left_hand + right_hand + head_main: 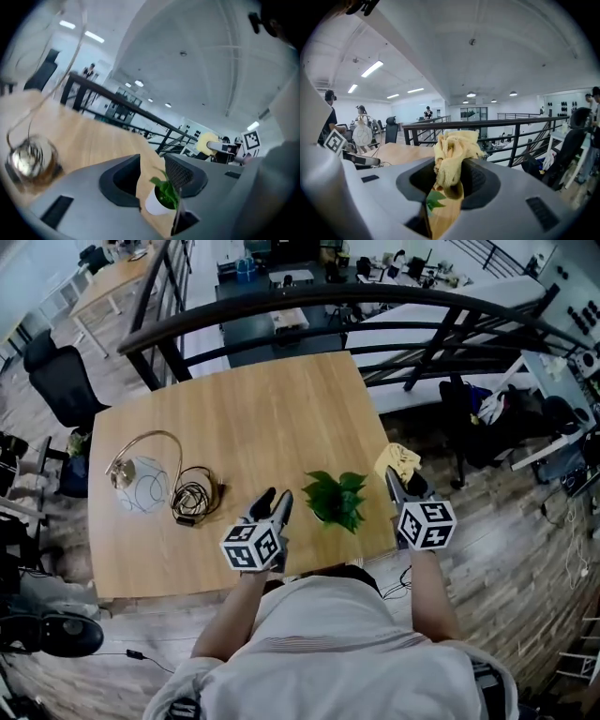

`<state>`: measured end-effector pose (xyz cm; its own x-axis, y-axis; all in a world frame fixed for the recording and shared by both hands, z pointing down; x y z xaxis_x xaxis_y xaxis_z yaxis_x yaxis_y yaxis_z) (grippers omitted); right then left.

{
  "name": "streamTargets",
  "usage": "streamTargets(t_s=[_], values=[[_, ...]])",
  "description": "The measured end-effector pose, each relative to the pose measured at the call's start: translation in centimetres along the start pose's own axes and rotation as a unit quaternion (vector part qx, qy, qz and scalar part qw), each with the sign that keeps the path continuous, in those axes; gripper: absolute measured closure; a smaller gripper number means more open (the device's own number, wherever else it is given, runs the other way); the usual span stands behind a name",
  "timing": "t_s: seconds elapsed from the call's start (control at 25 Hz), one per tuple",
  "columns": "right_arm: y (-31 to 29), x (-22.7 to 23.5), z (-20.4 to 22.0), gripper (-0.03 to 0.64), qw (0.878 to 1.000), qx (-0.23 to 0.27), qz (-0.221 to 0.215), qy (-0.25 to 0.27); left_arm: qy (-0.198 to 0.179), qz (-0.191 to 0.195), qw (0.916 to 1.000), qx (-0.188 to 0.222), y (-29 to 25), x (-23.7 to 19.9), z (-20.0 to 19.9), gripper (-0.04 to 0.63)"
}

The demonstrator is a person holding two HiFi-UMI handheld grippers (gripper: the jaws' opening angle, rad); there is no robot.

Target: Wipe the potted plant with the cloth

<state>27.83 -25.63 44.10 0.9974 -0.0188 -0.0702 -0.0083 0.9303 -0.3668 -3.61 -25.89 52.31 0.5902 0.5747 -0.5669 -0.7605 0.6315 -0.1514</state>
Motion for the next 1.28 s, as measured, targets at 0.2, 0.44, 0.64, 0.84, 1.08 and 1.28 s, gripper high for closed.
streamTargets(t_s=[0.2, 0.44, 0.64, 0.84, 1.08, 1.28], values=[[1.9, -1.3, -5.0, 0.433, 0.997, 0.071, 0.005, -0.001, -0.222, 0.010, 0.9739, 0.046, 2.2, 5.3, -9.4, 0.454], [3.8, -6.7, -8.9, 0.434, 0.986, 0.144, -0.034, 0.082, -0.283, 0.031, 0.9545, 0.088, 3.9, 8.8, -15.4, 0.553], [5.2, -7.0, -10.8, 0.434, 0.981, 0.170, -0.025, 0.088, -0.250, 0.031, 0.9627, 0.098, 3.8, 9.4, -15.4, 0.569], [6.5, -5.0, -11.0, 0.434, 0.982, 0.167, -0.003, 0.087, -0.249, 0.030, 0.9637, 0.092, 3.1, 9.7, -15.0, 0.580], [7.5, -3.5, -9.8, 0.434, 0.985, 0.157, 0.018, 0.071, -0.252, 0.044, 0.9636, 0.077, 2.4, 10.6, -14.1, 0.580], [7.8, -3.3, -9.1, 0.434, 0.986, 0.149, 0.019, 0.064, -0.248, 0.047, 0.9651, 0.071, 2.4, 10.9, -13.5, 0.580]])
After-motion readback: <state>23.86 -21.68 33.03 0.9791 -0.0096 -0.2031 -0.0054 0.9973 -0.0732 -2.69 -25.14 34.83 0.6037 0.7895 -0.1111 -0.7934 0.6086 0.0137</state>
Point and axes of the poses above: the fingertips, and each gripper's own axes: y backward along the fingers, x to its right, z out of its underside, the point moved 7 cm from there along y, backward along the fingers, and after that the axes turned 14 degrees about z, right-handed, at the moved point
